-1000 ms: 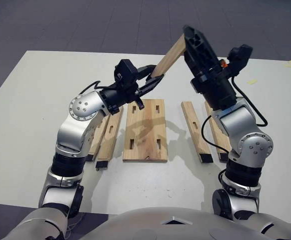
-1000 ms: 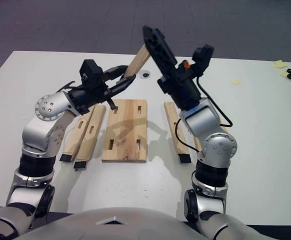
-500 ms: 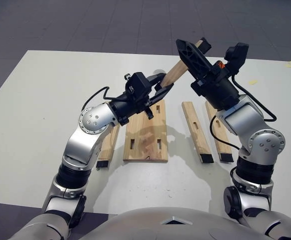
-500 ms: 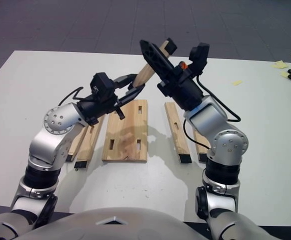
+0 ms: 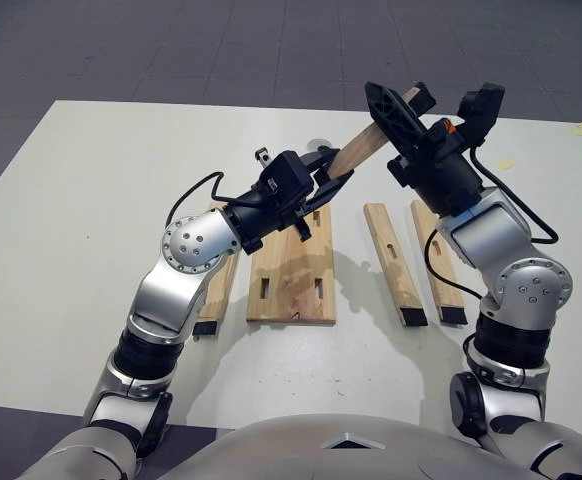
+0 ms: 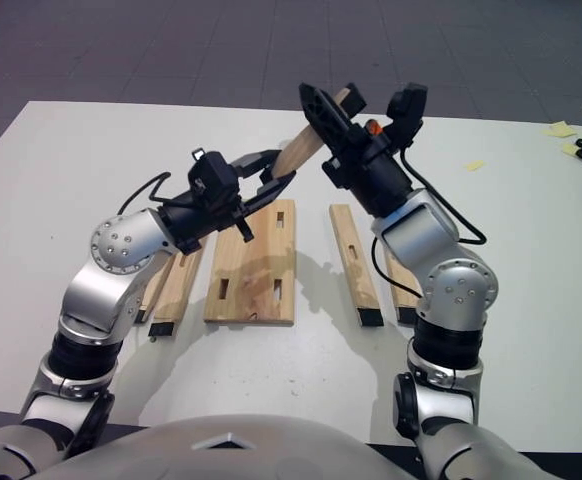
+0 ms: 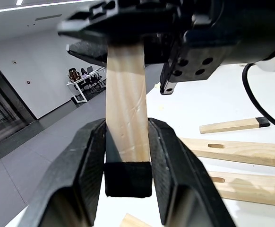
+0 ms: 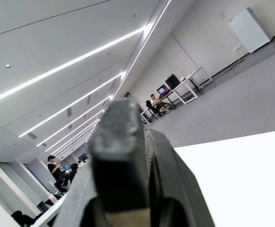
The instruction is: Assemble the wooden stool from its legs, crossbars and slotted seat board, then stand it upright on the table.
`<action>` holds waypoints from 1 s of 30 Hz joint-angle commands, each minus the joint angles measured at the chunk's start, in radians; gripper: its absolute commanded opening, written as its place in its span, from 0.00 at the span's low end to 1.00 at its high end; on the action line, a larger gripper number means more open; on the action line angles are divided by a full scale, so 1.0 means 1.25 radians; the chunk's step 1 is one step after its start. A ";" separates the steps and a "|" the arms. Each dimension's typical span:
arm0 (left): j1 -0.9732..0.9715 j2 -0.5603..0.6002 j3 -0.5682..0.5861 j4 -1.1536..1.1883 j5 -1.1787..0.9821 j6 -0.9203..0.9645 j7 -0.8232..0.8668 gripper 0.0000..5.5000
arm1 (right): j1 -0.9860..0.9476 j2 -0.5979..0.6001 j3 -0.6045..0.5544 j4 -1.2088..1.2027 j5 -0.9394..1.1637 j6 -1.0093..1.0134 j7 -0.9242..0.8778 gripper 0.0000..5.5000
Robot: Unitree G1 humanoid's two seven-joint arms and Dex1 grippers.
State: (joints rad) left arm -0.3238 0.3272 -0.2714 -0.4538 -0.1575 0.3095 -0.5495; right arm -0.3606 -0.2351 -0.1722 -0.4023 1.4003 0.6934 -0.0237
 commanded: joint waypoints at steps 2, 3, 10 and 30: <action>0.000 -0.002 -0.004 0.023 0.008 0.005 -0.002 0.23 | -0.009 0.003 0.006 -0.006 0.000 -0.003 0.025 0.08; 0.002 -0.002 -0.007 0.023 0.009 0.004 -0.003 0.23 | -0.009 0.003 0.007 -0.006 -0.004 -0.004 0.025 0.08; 0.012 -0.051 0.122 -0.019 -0.157 0.095 0.034 0.43 | 0.086 -0.063 -0.022 0.015 -0.243 -0.067 0.044 0.08; 0.017 -0.074 0.324 -0.021 -0.409 0.226 0.232 0.98 | 0.338 -0.029 -0.024 0.022 -0.533 -0.154 0.095 0.08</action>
State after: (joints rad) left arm -0.3142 0.2182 0.1355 -0.4847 -0.6712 0.5732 -0.2681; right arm 0.0399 -0.2575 -0.2068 -0.3730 0.7654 0.5096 0.0675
